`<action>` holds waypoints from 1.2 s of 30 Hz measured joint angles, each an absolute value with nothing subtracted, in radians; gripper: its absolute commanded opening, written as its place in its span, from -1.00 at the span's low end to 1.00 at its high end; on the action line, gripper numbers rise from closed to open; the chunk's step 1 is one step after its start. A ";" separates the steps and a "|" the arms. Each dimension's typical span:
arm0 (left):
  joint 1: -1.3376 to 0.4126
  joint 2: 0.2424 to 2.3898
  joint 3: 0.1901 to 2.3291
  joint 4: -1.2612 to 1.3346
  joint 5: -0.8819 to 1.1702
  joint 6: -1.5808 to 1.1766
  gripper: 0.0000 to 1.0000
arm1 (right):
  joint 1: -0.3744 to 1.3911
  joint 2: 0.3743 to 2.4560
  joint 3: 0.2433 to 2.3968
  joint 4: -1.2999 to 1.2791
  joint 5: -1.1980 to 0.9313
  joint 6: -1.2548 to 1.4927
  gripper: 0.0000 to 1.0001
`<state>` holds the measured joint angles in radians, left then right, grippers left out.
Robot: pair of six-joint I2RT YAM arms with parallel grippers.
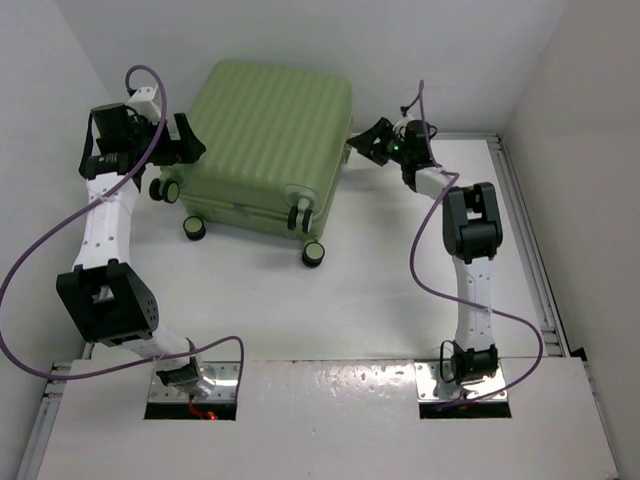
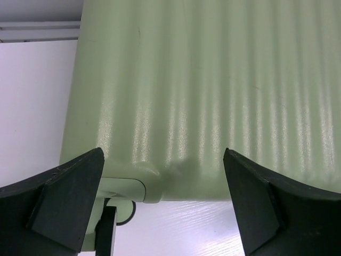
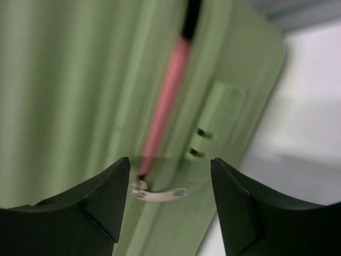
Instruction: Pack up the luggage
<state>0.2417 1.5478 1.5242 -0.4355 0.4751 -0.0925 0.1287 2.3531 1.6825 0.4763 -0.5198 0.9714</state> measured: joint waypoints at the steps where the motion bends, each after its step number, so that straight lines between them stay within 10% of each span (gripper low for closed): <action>1: 0.242 1.549 1.524 -0.432 0.476 -0.100 1.00 | 0.136 2.370 1.683 0.469 -0.524 0.988 0.25; 36: 0.235 1.609 1.544 -0.399 0.505 -0.178 1.00 | 0.115 2.472 1.790 0.445 -0.539 1.048 0.27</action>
<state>0.2352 1.6093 1.5436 -0.3992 0.5045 -0.1776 0.1150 2.4718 1.7901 0.4454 -0.5388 1.0477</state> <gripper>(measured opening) 0.997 0.635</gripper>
